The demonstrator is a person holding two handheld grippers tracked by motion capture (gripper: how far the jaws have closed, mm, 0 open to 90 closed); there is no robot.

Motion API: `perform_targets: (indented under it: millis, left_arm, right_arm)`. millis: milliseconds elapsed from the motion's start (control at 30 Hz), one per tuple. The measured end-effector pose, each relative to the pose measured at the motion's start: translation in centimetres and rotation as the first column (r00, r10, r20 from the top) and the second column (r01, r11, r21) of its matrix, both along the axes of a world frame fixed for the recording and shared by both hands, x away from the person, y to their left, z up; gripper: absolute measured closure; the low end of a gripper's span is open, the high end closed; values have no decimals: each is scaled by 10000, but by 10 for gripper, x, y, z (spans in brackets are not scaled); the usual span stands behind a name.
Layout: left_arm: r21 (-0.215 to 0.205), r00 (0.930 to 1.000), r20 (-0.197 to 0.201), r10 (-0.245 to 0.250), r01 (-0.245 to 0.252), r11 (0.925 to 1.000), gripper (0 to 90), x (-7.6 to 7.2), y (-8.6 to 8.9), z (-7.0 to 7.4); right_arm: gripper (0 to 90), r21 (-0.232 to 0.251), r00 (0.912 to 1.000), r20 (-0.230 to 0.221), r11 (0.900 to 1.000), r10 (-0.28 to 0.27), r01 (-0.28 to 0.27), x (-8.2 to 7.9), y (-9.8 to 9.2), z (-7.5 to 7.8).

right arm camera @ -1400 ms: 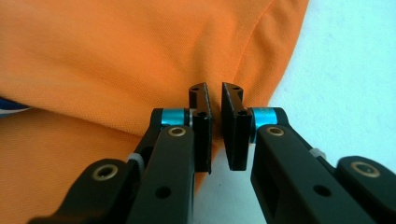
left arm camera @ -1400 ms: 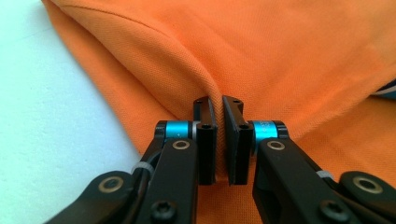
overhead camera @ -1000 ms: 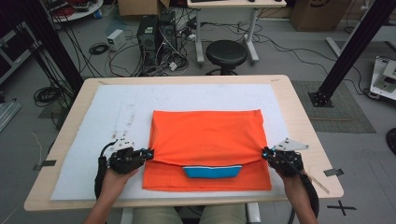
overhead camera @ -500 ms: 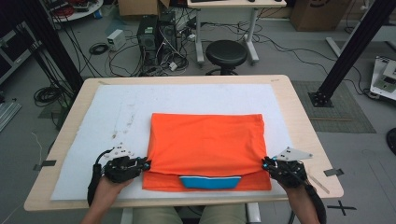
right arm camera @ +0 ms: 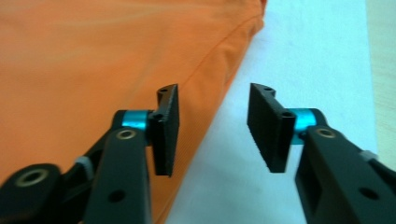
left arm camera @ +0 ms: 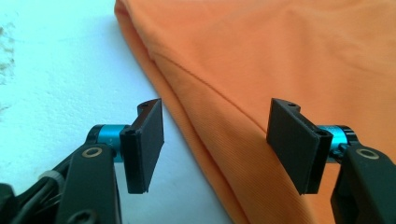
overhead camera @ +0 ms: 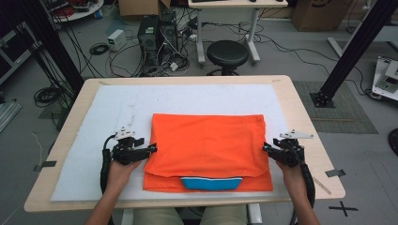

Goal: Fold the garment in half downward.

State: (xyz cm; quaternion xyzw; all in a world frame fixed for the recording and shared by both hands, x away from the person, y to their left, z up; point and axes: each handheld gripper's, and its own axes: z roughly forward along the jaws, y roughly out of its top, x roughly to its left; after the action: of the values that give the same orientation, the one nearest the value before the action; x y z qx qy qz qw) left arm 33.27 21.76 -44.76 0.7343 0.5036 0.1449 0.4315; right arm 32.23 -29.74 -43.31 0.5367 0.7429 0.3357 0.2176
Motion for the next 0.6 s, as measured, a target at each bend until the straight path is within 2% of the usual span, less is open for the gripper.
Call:
perform_targets:
  millis: [100, 200, 267, 367, 400, 467, 500, 533, 600]
  left_arm:
    - [73, 9992, -336, 231, -229, 9997, 363, 4, -1, -6]
    - [246, 9992, -300, 249, -242, 9994, 377, 3, -2, -7]
    - [335, 9994, -277, 223, -214, 9992, 395, 2, -2, -7]
    - [419, 9998, -183, 105, -97, 9991, 497, -1, -3, -8]
    - [481, 9999, -141, 57, -50, 9988, 563, -2, -4, -8]
    - [580, 9999, -122, -70, 77, 9983, 706, -5, -7, -7]
    - [594, 9999, -78, -94, 98, 9982, 779, -6, -9, -7]
    - [646, 10000, -7, -43, 44, 9979, 815, -8, -10, -7]
    - [646, 10000, 43, 7, -10, 9979, 838, -8, -11, -7]
  right_arm:
    - [502, 289, 9991, -396, 9995, -144, 155, 13, 2, -8]
    - [503, 145, 9971, -754, 9998, -127, 138, 20, 7, -16]
    - [508, 163, 9972, -712, 9996, -215, 227, 21, 8, -16]
    - [612, 203, 9976, -690, 9997, -106, 120, 20, 9, -16]
    - [689, 345, 9972, -750, 9994, 50, -24, 19, 10, -16]
    - [819, 333, 9960, -808, 9988, 375, -349, 18, 13, -15]
    - [834, 249, 9950, -850, 9984, 519, -499, 18, 16, -14]
    - [847, 150, 9945, -877, 9983, 573, -562, 19, 16, -13]
    - [859, 244, 9953, -791, 9982, 563, -546, 20, 14, -14]
